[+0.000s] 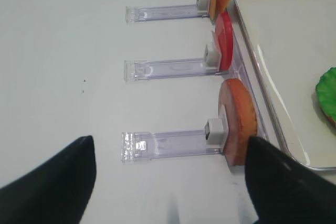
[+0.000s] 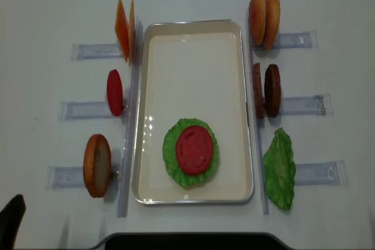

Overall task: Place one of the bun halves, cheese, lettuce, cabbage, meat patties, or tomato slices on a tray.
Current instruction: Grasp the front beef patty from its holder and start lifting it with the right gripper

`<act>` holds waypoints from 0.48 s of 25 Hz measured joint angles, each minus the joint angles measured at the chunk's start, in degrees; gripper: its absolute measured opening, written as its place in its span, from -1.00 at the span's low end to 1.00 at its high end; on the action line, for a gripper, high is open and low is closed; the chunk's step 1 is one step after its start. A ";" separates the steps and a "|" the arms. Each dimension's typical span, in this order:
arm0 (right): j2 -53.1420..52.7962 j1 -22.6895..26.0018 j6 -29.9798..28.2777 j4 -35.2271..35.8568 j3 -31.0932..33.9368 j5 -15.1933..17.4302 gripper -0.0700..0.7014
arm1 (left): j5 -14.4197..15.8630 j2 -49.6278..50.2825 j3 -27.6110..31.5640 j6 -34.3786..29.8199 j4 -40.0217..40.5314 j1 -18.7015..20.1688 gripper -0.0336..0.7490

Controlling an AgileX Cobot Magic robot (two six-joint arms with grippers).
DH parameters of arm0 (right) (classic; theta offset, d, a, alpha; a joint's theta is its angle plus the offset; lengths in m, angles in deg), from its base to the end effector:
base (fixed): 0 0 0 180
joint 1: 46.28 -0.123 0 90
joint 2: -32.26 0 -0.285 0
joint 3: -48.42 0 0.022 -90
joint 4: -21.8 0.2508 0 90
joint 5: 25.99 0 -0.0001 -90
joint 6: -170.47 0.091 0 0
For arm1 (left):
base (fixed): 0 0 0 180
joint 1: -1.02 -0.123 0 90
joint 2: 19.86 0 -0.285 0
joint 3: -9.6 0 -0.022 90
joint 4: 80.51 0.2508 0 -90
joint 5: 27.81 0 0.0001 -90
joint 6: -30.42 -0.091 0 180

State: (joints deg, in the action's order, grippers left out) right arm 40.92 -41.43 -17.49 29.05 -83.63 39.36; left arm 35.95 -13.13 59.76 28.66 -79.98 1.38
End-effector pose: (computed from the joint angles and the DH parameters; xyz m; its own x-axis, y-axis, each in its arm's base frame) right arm -0.0068 0.0111 0.2746 -0.5218 -0.0413 -0.8521 -0.0581 0.9982 -0.0128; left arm -0.0067 0.0008 0.2654 -0.5095 0.0380 -0.8596 0.0169 0.9993 0.0342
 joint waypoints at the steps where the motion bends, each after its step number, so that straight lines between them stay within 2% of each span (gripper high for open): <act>1: 0.00 0.00 0.00 0.00 0.00 0.14 0.44 | 0.00 0.00 0.00 0.00 0.00 0.00 0.85; 7: 0.62 0.00 0.21 0.01 -0.36 0.99 0.44 | 0.00 0.00 0.00 0.00 0.00 0.00 0.85; 12: 6.14 0.00 0.68 0.62 -1.49 1.65 0.44 | 0.00 0.00 0.00 0.00 0.00 0.00 0.85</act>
State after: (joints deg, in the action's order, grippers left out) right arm 47.05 -41.43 -16.81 29.67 -85.11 41.00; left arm 35.95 -13.13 59.76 28.66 -79.98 1.38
